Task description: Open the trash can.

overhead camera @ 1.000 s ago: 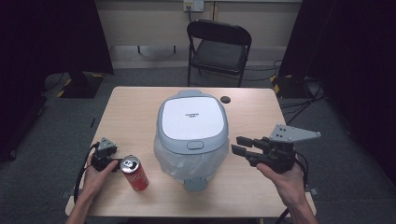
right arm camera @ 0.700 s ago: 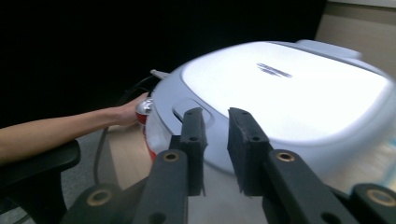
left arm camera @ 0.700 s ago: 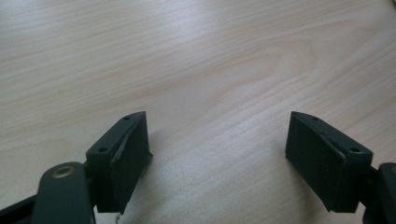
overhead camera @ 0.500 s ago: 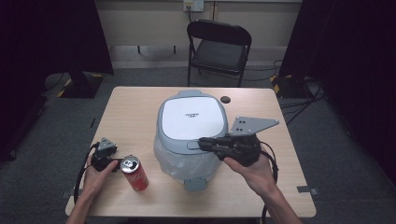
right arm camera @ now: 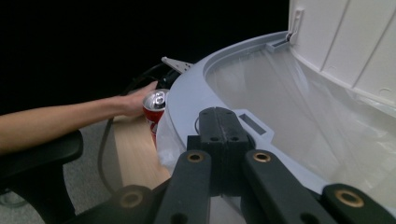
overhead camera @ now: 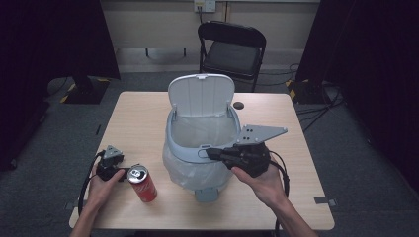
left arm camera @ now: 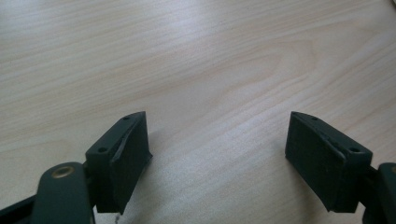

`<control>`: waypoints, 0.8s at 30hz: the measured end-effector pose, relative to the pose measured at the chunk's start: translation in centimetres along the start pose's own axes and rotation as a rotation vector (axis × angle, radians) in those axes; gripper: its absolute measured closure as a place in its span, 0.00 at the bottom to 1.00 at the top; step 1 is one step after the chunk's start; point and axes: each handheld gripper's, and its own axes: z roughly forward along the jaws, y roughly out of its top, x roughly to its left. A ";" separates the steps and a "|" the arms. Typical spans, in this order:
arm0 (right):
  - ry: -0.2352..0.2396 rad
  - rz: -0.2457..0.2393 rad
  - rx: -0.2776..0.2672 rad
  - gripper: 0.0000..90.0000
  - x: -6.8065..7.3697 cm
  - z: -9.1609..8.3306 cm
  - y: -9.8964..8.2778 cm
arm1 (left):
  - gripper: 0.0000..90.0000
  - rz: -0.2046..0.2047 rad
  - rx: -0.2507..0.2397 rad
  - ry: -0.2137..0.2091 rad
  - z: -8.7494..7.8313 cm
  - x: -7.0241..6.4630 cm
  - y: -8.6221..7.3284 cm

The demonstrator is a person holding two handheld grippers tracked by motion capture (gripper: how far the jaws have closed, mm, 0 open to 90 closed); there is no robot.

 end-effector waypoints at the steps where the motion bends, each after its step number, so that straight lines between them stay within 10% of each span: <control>1: -0.002 0.004 -0.012 0.97 -0.1 -0.1 0.0 | 0.23 -0.001 0.000 0.000 0.0 0.0 0.0; 16: -0.246 0.103 -0.074 0.83 -4.1 -4.4 -1.5 | 0.23 0.000 0.000 -0.002 0.0 0.0 0.0; 24: -0.425 0.216 -0.044 0.56 -7.4 -6.0 -4.3 | 0.24 0.008 0.000 -0.012 0.0 0.1 0.0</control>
